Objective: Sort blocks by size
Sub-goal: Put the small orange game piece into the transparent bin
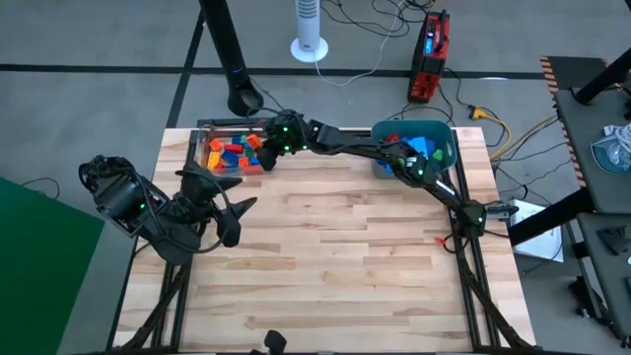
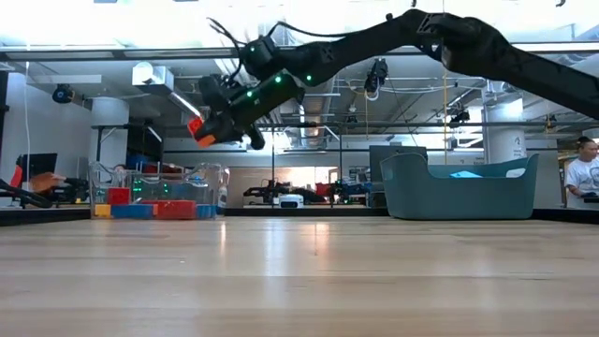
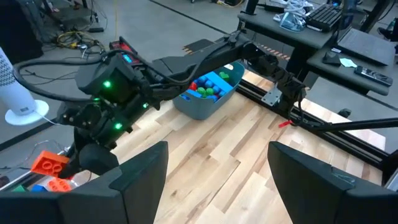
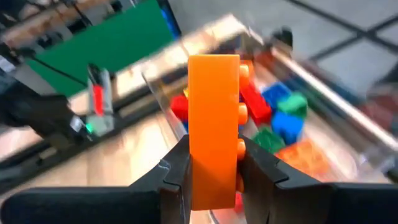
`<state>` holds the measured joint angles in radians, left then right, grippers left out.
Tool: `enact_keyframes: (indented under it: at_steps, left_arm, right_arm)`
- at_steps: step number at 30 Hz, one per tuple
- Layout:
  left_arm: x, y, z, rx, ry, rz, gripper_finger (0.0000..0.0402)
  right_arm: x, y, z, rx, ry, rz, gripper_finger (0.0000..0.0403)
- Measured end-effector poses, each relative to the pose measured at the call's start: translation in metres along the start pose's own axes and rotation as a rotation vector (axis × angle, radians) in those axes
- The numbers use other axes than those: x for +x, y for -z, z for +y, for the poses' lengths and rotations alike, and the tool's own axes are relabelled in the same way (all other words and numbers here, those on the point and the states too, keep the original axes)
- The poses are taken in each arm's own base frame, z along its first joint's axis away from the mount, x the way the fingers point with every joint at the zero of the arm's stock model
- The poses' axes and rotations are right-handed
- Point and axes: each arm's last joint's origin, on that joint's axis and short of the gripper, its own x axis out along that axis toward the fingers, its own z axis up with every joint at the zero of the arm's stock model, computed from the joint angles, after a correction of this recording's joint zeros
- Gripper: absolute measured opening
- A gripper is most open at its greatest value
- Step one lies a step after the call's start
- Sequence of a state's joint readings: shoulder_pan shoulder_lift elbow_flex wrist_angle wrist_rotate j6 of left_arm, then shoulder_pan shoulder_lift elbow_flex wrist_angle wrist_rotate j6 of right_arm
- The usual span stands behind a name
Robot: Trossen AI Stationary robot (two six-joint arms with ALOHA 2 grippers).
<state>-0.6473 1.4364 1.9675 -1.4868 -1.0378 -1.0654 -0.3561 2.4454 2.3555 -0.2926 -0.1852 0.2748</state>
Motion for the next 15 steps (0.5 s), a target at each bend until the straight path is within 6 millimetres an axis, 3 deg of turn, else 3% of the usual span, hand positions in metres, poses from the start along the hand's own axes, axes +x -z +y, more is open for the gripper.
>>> enact_keyframes:
  at_steps: [15]
  left_arm:
    - [0.0001, 0.0001, 0.0001, -0.008, -0.001, 0.001, 0.0262]
  right_arm:
    - [-0.0015, 0.0029, -0.0007, -0.006, 0.007, 0.038, 0.0088]
